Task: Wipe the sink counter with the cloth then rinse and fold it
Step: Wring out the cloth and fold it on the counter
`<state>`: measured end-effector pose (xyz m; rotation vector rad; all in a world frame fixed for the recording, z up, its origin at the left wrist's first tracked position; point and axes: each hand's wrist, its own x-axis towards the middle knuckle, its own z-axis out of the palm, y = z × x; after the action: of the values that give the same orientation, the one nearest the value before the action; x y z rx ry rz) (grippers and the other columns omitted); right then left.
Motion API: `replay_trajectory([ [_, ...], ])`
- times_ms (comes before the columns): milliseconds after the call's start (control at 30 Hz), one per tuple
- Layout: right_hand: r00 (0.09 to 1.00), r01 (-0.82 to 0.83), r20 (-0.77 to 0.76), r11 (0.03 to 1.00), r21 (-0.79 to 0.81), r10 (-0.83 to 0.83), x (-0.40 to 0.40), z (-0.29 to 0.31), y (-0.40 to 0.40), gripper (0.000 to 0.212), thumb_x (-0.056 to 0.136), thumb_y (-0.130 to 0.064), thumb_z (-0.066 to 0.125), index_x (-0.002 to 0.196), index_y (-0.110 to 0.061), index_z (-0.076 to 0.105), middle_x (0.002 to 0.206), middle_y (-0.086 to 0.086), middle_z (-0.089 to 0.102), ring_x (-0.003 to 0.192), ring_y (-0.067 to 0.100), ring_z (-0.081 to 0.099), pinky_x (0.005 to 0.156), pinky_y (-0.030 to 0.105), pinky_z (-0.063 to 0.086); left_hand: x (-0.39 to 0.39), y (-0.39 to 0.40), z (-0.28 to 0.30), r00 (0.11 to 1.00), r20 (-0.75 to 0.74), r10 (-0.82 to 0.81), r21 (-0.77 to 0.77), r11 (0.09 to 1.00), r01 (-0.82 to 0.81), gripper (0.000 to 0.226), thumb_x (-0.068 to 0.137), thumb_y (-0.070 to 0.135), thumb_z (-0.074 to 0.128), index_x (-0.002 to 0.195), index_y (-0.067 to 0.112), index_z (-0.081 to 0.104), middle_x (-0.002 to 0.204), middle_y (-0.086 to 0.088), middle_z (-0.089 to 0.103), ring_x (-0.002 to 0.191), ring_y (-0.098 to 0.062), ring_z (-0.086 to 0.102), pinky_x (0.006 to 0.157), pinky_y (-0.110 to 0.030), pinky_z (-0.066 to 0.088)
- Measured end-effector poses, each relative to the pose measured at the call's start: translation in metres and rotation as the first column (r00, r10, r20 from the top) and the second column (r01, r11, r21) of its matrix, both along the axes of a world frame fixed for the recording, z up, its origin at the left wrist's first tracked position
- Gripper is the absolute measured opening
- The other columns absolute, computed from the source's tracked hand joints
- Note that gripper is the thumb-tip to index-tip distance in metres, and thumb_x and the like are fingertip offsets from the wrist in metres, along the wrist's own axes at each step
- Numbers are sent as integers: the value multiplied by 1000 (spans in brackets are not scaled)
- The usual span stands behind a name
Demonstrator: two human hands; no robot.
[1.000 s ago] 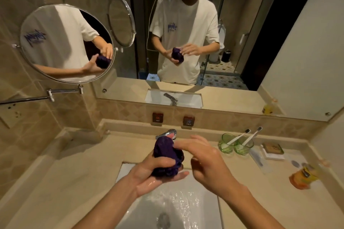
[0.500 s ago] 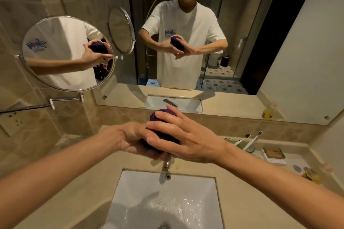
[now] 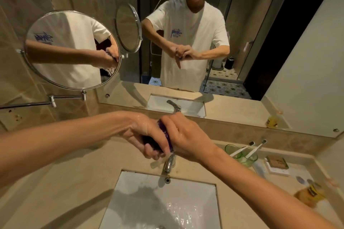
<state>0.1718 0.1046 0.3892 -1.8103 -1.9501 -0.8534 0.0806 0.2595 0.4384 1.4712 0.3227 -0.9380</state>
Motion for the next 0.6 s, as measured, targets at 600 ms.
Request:
replay_trajectory([
  [600,997,65,-13,967,-248,-70,19,-33,-18,26,85,-12,70,104,-4,56,81,8,55,53,25,50,40,36,43,-7,-39,-55,937,301,175,62,977,-202,34,83,20,83,109,8,64,80,-8,59,67,-18,54,60,-29,44],
])
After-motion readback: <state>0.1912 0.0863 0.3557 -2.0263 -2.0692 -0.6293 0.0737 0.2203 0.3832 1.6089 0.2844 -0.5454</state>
